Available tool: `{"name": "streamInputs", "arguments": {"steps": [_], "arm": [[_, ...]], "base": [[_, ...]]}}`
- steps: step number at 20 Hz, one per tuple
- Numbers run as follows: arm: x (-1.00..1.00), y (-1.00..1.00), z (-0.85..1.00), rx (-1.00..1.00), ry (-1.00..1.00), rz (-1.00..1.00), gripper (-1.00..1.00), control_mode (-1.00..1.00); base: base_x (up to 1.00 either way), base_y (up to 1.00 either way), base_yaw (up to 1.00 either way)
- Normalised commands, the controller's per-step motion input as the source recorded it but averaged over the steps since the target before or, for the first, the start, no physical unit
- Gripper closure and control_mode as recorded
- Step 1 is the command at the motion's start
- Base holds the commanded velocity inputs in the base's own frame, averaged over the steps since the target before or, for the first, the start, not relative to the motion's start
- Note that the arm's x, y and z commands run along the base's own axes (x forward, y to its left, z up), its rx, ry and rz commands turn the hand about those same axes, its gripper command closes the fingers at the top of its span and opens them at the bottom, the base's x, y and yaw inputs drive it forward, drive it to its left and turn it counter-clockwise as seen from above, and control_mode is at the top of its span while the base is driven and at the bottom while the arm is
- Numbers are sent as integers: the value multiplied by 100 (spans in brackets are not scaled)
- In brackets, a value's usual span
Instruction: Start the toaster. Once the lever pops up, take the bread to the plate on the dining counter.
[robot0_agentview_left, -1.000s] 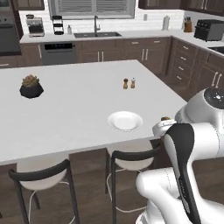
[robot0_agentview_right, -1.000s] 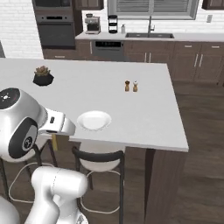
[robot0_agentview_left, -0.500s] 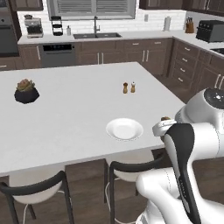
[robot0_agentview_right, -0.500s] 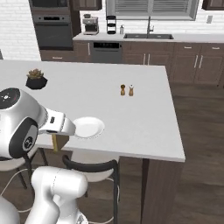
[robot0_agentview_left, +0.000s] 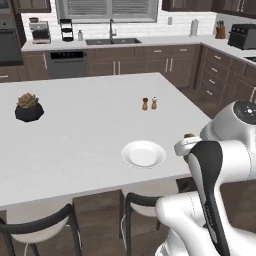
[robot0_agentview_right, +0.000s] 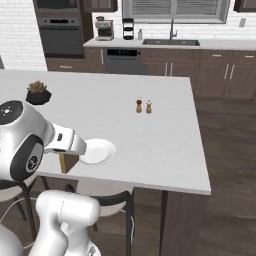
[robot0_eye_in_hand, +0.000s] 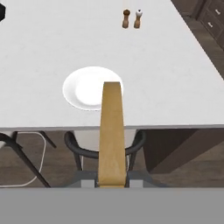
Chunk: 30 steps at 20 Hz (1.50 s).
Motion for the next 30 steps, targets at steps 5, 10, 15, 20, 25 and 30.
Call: {"name": "streamInputs", "arguments": {"steps": [5,10,15,20,25,30], "arm": [[0,0,0,0,0,0,100,100],[11,11,-5,0,0,1,100,-100],[72,57,-21,6,9,7,100,-100],[84,44,-20,19,16,7,100,-100],[77,28,-40,23,16,2,100,-100],[76,3,-37,20,8,0,100,-100]], "base": [[34,1,5],[33,22,4],[0,0,0],[0,0,0],[0,0,0],[0,0,0]]}}
